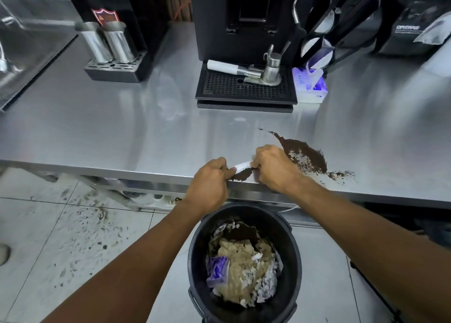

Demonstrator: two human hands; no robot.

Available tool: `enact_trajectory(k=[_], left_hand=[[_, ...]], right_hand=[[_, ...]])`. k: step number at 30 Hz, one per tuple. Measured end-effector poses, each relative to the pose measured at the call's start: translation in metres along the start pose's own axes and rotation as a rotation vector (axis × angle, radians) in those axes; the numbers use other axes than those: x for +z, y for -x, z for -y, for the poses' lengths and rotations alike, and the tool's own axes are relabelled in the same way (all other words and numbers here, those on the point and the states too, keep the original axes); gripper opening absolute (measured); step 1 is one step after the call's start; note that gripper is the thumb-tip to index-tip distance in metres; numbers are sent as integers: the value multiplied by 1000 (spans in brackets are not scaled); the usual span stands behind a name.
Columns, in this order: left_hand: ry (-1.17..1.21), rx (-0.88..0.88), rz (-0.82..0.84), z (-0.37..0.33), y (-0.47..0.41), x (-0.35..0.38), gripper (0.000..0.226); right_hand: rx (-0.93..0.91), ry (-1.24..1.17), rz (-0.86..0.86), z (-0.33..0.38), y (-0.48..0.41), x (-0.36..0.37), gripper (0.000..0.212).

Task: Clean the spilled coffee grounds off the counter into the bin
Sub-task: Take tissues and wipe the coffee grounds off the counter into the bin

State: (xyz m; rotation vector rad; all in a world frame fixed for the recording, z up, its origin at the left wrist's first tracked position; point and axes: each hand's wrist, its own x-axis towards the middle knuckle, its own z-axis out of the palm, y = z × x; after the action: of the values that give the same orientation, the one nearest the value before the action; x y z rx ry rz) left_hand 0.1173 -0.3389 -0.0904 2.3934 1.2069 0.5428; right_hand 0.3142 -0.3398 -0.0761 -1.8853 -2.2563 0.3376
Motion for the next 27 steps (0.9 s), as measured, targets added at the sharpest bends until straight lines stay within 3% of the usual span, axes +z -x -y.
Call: enact_trajectory(k=[15,18,22,27], left_hand=[[-169,102,117,-19,21,-2,40],[-117,81,40,-20,20,-4,41],[-107,-10,-122,-23,1,-8,36],[-148,-210,-184,-29,-30,4,24]], right_hand=[[35,-19,85,7,45,-11,16],[-7,-43,156,1,40,-21,23],[-65,-46,63,-17,-9,-30,13],[-292,72,87,-17,-68,-40,11]])
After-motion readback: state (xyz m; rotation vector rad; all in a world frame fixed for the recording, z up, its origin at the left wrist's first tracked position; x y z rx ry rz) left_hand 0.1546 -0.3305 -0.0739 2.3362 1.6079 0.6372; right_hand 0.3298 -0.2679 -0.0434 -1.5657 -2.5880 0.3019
